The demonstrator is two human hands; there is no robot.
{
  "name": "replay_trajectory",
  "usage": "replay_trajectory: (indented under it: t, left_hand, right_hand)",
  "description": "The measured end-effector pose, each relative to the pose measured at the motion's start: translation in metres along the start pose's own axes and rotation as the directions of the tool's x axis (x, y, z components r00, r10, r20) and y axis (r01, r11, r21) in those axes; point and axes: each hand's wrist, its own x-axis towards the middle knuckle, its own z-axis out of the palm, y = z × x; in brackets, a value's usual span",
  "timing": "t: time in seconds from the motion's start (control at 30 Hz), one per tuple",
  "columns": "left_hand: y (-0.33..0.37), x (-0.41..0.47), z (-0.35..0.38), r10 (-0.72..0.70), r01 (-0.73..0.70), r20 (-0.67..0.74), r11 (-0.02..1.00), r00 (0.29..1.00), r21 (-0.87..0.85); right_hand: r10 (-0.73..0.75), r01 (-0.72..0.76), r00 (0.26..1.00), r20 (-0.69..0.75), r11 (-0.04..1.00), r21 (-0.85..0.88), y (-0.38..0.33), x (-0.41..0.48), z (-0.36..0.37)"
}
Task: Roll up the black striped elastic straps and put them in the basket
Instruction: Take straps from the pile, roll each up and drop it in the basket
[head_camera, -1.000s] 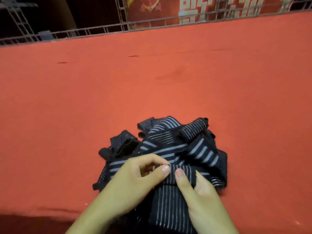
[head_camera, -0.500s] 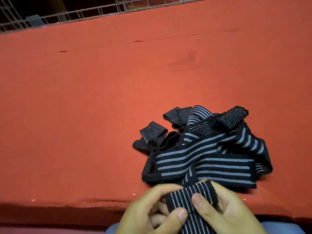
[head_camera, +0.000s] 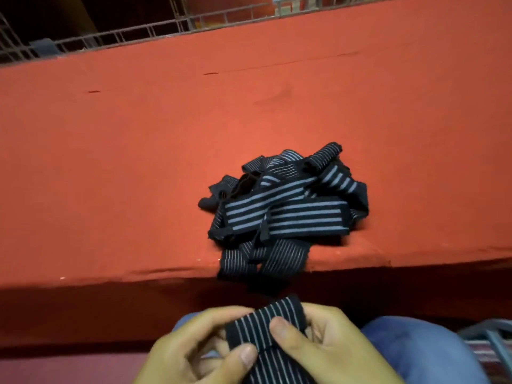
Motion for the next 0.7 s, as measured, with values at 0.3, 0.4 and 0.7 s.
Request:
replay_trajectory:
  t: [0.3, 0.4, 0.7]
  left_hand:
    - [0.013, -0.043, 0.02, 0.022, -0.018, -0.072, 0.998, 0.997, 0.065]
    - [0.012, -0.048, 0.037, 0.13, -0.115, -0.156, 0.988, 0.979, 0.101]
    - [0.006, -0.047, 0.041, 0.298, -0.265, -0.107, 0.932, 0.949, 0.246]
  right_hand:
    - [0.002, -0.004, 1.0, 0.028, 0.999, 0.05, 0.009, -0.037, -0.003]
    - [-0.011, 0.012, 1.0, -0.019, 0.999, 0.052, 0.012, -0.046, -0.001]
    - [0.029, -0.017, 0.975, -0.22, 0.998, 0.057, 0.022, -0.069, 0.012]
